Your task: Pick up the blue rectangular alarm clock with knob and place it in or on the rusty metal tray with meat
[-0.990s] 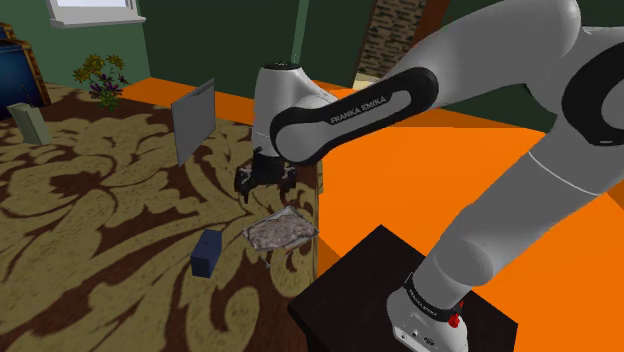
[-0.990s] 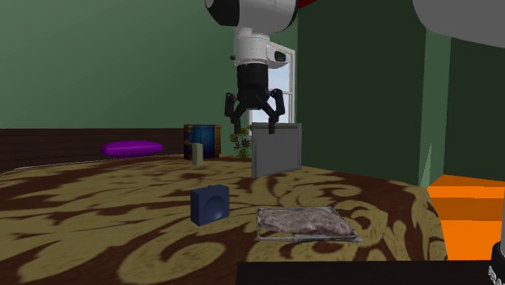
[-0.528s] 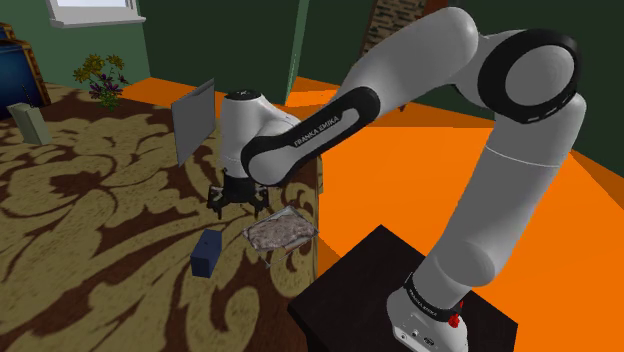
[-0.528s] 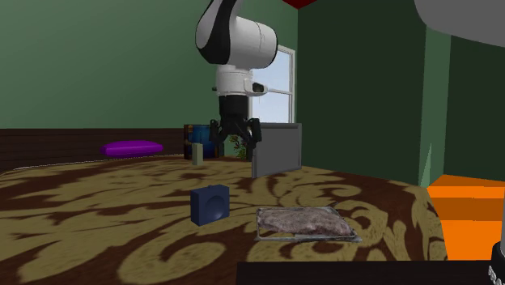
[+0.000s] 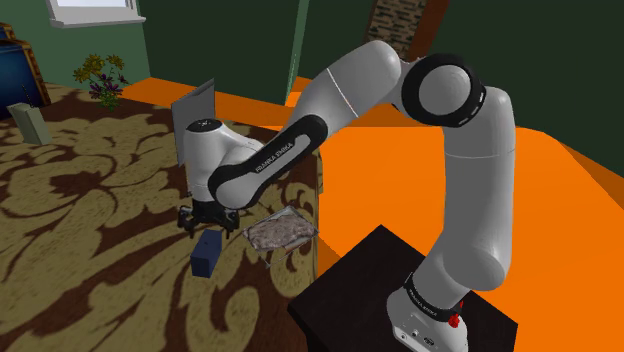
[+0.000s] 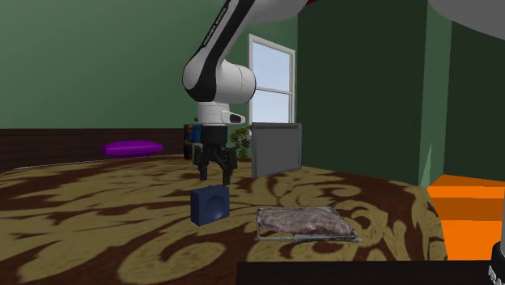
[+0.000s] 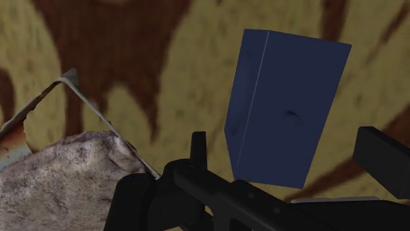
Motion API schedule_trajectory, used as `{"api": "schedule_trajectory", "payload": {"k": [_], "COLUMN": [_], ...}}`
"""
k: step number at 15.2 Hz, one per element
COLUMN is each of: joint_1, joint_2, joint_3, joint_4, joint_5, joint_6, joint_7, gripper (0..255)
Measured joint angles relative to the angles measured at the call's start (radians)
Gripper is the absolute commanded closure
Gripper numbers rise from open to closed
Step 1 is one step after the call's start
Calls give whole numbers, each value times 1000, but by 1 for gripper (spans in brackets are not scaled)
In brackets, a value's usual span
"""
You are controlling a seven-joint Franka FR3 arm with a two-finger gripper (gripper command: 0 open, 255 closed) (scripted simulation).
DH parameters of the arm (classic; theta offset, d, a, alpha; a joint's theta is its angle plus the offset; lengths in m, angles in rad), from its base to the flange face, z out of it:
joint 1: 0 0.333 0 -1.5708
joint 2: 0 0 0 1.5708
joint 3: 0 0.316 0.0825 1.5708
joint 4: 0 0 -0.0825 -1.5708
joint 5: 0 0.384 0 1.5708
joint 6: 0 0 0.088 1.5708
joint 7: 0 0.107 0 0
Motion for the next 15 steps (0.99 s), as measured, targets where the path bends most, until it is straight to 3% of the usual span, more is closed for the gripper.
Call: {"api": "schedule_trajectory", "payload": {"k": [8,14,15], "joint_1": [38,40,40], "joint_2": [99,109,109], "joint_3": [-42,-47,-47], "joint_4": [33,36,36], "joint_5": [-48,-53,-53], "joint_6": [60,67,67], "joint_7": [43,44,44], "gripper": [0,0,255]}}
